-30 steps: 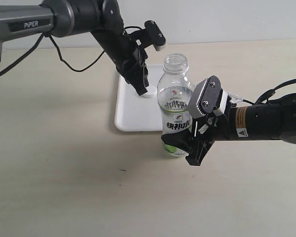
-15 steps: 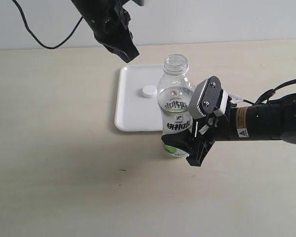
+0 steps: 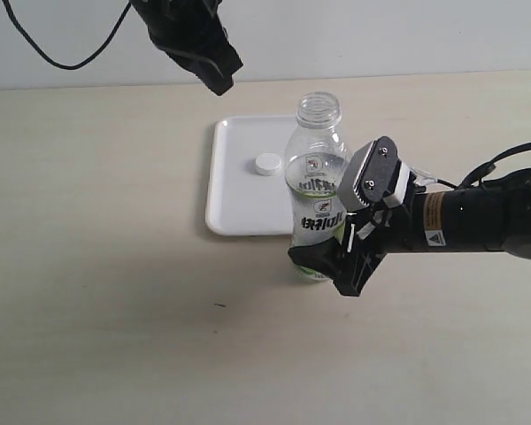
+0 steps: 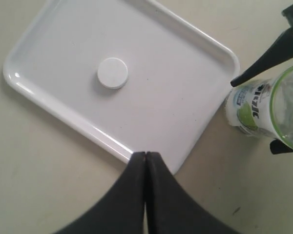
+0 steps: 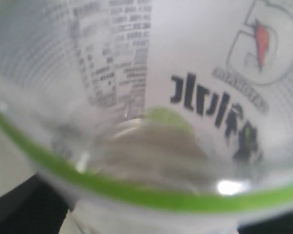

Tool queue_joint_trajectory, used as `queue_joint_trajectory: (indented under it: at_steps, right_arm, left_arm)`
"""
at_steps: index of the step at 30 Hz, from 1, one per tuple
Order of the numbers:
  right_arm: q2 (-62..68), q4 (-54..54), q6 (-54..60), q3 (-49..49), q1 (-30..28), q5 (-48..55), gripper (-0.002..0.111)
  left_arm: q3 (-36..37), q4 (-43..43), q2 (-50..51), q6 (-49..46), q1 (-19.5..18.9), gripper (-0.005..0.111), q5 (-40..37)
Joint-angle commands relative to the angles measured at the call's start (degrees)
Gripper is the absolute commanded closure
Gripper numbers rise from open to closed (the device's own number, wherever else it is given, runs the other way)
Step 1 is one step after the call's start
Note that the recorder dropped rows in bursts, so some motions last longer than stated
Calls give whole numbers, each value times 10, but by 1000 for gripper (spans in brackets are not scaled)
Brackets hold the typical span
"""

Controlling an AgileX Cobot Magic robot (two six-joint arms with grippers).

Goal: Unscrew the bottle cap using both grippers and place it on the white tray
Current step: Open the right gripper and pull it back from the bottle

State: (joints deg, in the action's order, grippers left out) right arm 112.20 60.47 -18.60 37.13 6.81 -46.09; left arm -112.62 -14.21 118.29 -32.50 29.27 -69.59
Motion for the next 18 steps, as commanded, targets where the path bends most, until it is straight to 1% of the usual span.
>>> queue_joint_trajectory:
  at_steps: [1, 5, 9, 18]
  right_arm:
    - [-21, -1, -39, -2, -2, 12, 28]
    - [-22, 1, -113, -2, -2, 15, 28]
    - [-22, 1, -115, -2, -2, 64, 28]
    - [-32, 12, -124, -2, -2, 68, 28]
  left_arm:
    - [8, -6, -7, 8, -1, 107, -3]
    - [21, -11, -7, 8, -1, 107, 10]
    - [34, -12, -7, 8, -1, 107, 17]
    - [38, -13, -9, 2, -1, 107, 19]
